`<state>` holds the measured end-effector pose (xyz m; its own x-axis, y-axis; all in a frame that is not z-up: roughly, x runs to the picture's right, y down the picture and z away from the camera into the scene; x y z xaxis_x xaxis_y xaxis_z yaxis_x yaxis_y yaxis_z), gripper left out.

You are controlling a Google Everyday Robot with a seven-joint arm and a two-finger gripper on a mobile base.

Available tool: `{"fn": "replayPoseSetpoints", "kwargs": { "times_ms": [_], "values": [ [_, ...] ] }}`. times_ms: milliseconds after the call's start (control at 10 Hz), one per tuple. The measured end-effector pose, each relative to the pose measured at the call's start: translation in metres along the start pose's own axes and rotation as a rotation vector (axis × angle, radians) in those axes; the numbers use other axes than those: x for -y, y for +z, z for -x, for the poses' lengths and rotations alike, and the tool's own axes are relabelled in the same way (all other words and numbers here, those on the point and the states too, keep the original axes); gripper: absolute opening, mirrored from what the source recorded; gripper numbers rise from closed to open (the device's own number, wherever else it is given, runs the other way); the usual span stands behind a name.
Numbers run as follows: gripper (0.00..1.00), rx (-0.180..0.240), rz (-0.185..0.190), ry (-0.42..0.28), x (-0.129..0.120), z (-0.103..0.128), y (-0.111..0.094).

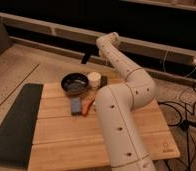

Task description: Push the eraser across the table

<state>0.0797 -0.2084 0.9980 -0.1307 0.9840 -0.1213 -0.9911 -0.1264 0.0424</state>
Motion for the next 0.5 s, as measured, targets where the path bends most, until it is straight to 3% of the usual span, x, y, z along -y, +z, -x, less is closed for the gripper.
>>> {"fn": "replayPoseSetpoints", "kwargs": {
  "times_ms": [400, 500],
  "values": [
    [0.0, -0.083, 0.034, 0.161, -0.001, -0.043, 0.004],
    [0.0, -0.11, 0.042, 0.164, -0.007, -0.056, 0.004]
  ]
}}
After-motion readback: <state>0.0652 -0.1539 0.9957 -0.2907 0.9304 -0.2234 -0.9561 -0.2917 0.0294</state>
